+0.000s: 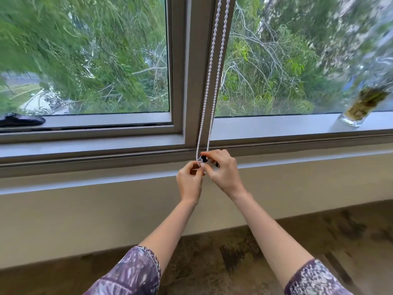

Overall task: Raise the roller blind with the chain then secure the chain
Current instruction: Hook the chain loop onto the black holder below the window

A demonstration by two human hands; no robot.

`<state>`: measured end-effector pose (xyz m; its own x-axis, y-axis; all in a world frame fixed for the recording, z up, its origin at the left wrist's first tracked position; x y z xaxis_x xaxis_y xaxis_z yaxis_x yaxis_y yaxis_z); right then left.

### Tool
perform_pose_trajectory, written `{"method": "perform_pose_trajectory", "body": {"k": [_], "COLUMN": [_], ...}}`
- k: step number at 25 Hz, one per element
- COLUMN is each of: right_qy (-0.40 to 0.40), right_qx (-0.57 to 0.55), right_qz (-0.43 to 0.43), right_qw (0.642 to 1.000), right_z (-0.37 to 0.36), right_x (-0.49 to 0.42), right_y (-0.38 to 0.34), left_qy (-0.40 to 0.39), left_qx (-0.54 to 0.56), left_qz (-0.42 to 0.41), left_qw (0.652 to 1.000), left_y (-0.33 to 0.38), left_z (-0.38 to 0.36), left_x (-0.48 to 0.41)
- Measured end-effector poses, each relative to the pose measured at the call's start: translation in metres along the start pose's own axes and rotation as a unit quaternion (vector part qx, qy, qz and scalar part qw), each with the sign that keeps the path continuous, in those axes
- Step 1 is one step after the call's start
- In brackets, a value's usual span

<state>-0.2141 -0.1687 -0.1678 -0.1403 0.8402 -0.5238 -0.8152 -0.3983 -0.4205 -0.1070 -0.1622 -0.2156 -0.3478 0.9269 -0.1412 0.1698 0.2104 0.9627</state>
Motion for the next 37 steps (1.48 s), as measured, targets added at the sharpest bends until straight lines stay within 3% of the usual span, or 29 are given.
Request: {"method": "perform_pose_trajectory", "body": {"k": [11, 17, 22, 26, 28, 33, 37], "right_qy": [-0.04, -0.072, -0.092, 0.004, 0.02, -0.095, -0.135], "right_qx": [0.029, 0.038, 0.004, -0.154, -0.173, -0.169, -0.083], "right_qz": [0.005, -0.009, -0.02, -0.145, -0.201, -0.194, -0.144], "right_qw": [0.999, 0.997, 0.996, 0.977, 0.964, 0.962, 0.977], "right_z": [-0.01, -0.012, -0.006, 0.005, 0.01, 0.009, 0.007], "right_x": [0.004, 0.007, 0.006, 0.011, 0.009, 0.013, 0.014], "right_y": [-0.011, -0.013, -0.018, -0.011, 0.0, 0.018, 0.027], "left_qy": [-0.028, -0.048, -0.016, -0.022, -0.019, -0.084, -0.117], "left_qx": [-0.017, 0.0, 0.038, 0.102, 0.123, 0.11, 0.027], "left_qz": [0.023, -0.006, 0.006, 0.048, 0.073, 0.099, 0.067], "left_qw": [0.999, 0.999, 0.999, 0.993, 0.99, 0.985, 0.99], "left_y": [0.003, 0.001, 0.0, -0.002, -0.004, -0.005, -0.009], "left_z": [0.016, 0.028, 0.024, 0.018, 0.015, -0.003, -0.013], "left_x": [0.007, 0.011, 0.01, 0.01, 0.011, 0.012, 0.013]}}
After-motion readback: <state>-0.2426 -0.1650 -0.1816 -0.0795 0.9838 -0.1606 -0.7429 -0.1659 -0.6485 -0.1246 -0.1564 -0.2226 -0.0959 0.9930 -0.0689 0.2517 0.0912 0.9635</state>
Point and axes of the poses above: each hand's wrist, its own x-axis away from the middle knuckle, its own z-axis out of the back of the hand, y = z × x, the point moved 1 cm from there along -x, towards the middle knuckle, and after that the axes turned 15 degrees about x, right-handed, at the moved point
